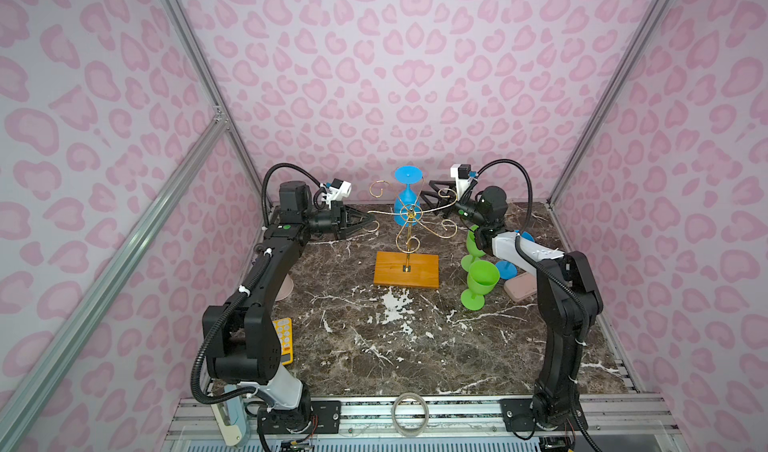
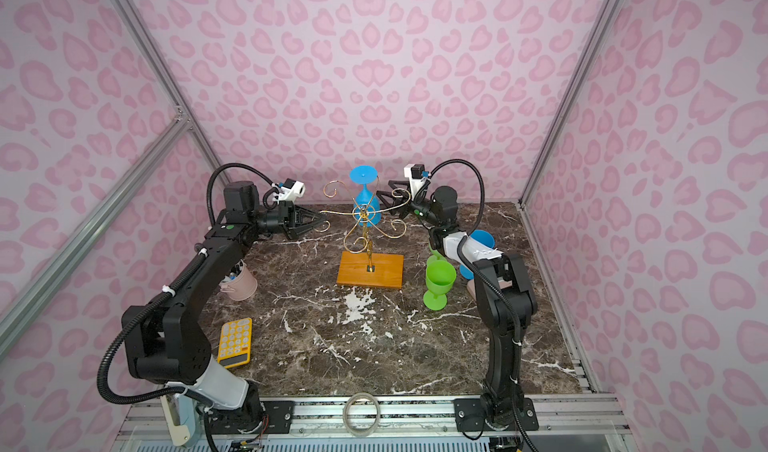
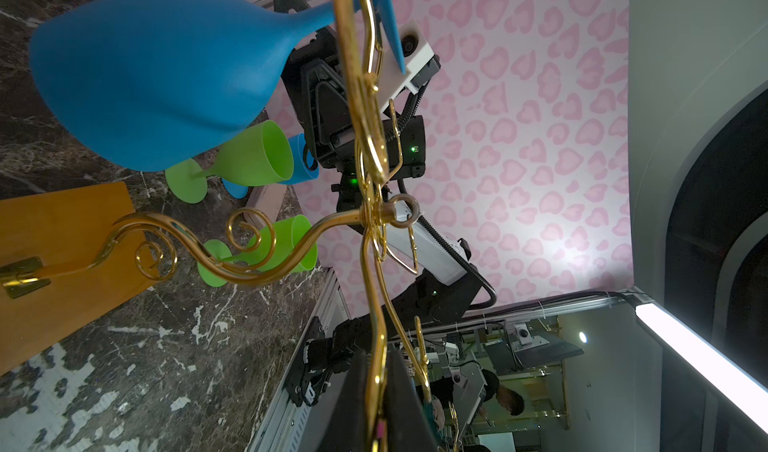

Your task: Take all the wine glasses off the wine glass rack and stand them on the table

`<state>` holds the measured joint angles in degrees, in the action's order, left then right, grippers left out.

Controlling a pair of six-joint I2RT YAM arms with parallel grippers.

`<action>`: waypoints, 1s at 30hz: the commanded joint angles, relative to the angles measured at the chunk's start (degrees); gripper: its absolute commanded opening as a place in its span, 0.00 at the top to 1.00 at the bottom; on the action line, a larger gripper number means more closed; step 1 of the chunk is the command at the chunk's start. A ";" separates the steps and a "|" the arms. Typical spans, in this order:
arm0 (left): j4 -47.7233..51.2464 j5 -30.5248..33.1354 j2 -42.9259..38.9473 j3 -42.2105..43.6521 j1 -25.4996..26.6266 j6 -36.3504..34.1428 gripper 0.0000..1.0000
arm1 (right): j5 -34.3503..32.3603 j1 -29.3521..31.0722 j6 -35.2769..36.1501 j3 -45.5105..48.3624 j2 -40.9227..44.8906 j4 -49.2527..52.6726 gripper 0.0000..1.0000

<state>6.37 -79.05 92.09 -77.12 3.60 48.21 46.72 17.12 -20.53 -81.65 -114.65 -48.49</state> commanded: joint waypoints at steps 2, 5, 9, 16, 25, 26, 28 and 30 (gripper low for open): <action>7.69 8.64 0.33 2.33 -0.11 -2.42 0.97 | 0.39 0.09 -0.24 0.08 -0.31 -1.83 0.32; 7.77 8.65 -0.07 2.84 -0.39 -2.33 0.97 | 0.37 0.03 -0.38 0.13 -0.47 -1.78 0.32; 7.96 8.56 -0.20 3.16 -0.65 -2.39 0.92 | 0.22 0.01 -1.17 -0.02 -0.96 -2.53 0.32; 8.50 8.29 -0.42 3.14 -1.09 -2.50 0.77 | 0.13 0.09 -1.42 -0.05 -1.21 -2.77 0.32; 8.66 8.02 -1.61 3.29 -1.40 -2.98 0.44 | -0.31 -0.57 -2.38 1.21 -1.10 -3.65 0.32; 8.69 7.95 -1.86 3.28 -1.51 -3.03 0.35 | -0.40 -0.69 -2.77 1.51 -1.10 -4.32 0.32; 8.66 8.03 -2.38 3.26 -1.60 -3.35 0.21 | -0.56 -1.06 -3.41 2.05 -1.02 -5.26 0.32; 8.50 8.27 -2.78 3.11 -1.67 -3.38 0.14 | -0.66 -1.30 -3.31 2.42 -0.68 -5.48 0.32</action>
<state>12.03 -73.06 90.19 -74.15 2.07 46.44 46.46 15.99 -23.11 -79.81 -115.39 -51.13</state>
